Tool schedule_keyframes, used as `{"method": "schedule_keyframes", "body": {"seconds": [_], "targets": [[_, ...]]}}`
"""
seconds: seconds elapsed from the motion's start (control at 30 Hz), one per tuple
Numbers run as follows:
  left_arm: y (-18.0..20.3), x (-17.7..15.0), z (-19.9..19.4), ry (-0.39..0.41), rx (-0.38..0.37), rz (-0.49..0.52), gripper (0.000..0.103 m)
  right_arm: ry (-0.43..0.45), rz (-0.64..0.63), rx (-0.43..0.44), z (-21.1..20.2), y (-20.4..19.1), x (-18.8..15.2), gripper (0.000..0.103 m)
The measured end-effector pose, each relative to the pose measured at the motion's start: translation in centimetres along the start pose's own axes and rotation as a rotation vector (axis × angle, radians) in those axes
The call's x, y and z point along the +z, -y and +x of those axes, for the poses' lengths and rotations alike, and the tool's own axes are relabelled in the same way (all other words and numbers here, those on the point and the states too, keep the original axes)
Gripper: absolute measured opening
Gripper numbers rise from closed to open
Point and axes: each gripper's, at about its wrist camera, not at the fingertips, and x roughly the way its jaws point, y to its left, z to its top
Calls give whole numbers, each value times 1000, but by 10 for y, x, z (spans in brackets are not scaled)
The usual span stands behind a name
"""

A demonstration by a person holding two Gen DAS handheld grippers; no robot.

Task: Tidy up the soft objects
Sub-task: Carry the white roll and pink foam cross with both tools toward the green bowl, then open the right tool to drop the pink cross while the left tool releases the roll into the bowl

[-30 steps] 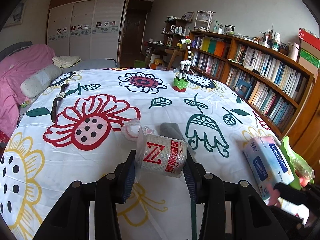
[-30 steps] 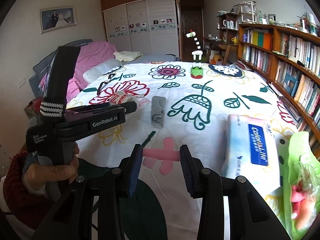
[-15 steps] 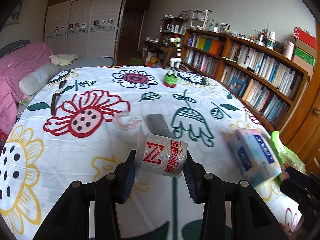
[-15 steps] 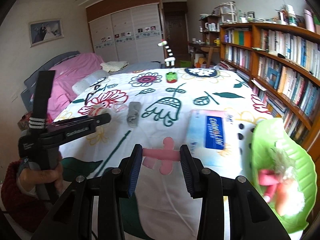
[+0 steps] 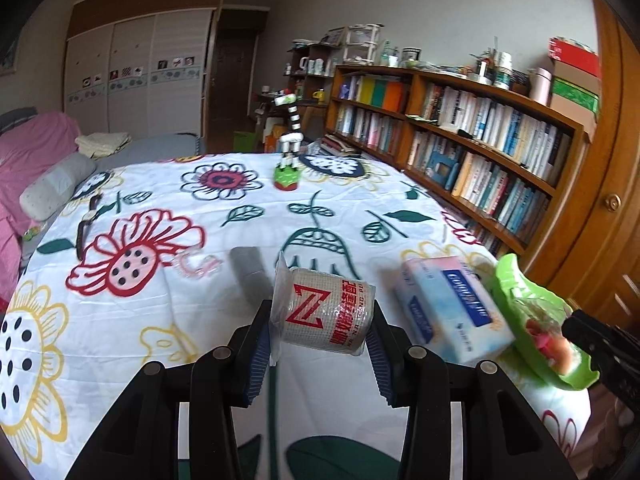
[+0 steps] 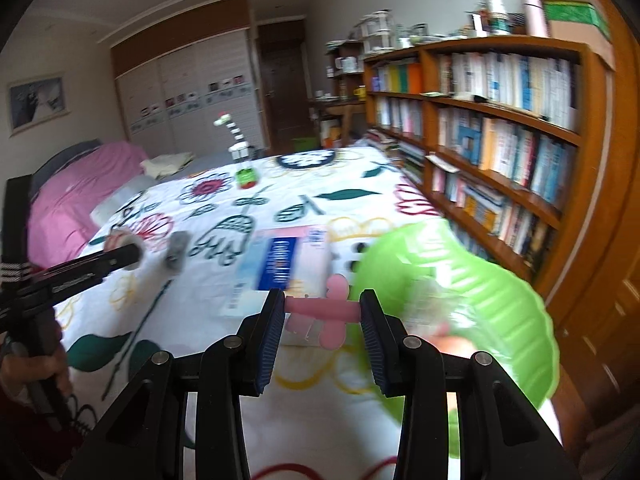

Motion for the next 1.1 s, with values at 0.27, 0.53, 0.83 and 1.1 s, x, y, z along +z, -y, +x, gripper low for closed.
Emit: {"method": "schedule_keyframes", "body": {"seconds": [0.27, 0.53, 0.83, 1.1], "targets": [[35, 4, -1, 6, -32, 62, 46, 17, 71, -100, -17, 49, -7, 40], [69, 7, 0, -1, -87, 116, 46, 1, 133, -170, -22, 94, -21, 46], [114, 7, 11, -28, -142, 193, 46, -16, 156, -186, -26, 123, -35, 54], [159, 7, 25, -61, -225, 267, 46, -13, 163, -189, -30, 138, -43, 54]]}}
